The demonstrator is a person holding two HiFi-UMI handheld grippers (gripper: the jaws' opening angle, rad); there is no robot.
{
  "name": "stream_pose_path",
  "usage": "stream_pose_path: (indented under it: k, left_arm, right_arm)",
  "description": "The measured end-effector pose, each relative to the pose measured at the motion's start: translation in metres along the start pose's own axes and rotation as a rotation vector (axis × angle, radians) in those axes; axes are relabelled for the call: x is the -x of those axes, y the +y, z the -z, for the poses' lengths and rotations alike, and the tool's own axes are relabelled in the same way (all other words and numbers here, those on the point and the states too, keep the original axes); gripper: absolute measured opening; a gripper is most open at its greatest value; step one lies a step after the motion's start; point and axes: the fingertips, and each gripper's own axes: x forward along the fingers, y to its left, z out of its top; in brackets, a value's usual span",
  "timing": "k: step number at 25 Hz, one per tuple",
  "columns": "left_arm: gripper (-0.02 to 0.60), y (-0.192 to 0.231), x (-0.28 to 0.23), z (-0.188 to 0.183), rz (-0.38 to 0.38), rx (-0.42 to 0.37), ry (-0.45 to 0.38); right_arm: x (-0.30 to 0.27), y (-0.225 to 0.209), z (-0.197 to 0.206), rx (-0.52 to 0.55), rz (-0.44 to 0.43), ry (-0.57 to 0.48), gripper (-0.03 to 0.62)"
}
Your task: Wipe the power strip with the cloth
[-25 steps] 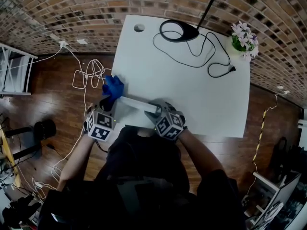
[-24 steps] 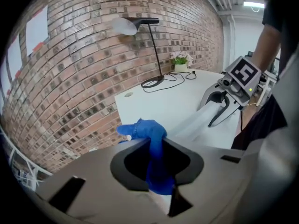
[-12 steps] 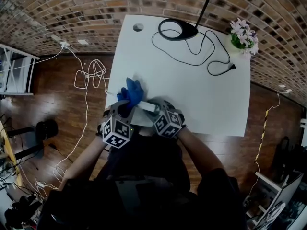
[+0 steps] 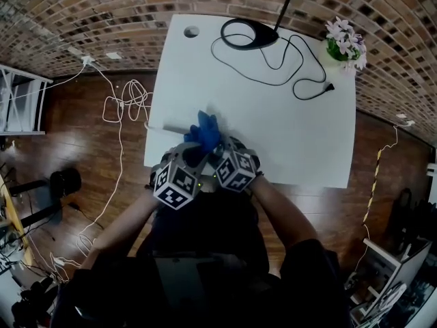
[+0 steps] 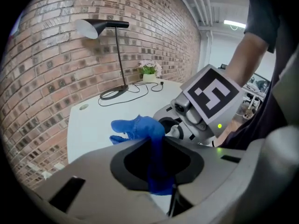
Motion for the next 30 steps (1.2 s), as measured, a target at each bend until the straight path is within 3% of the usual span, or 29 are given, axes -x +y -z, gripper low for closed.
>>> stream_pose_path:
  k: [12,30]
  left_arm:
    - [0.071,-0.021,-0.013,-0.017,0.064,0.049,-0.01]
    - [0.078,-0.02,-0.007,-0.008,0.055,0.017,-0.04]
  right_arm:
    - [0.0,0.0,-0.001,-0.003,-0.008,0.0,0.158]
    - [0.0,0.001,-0.001,0.014,0.004,-0.006,0.158]
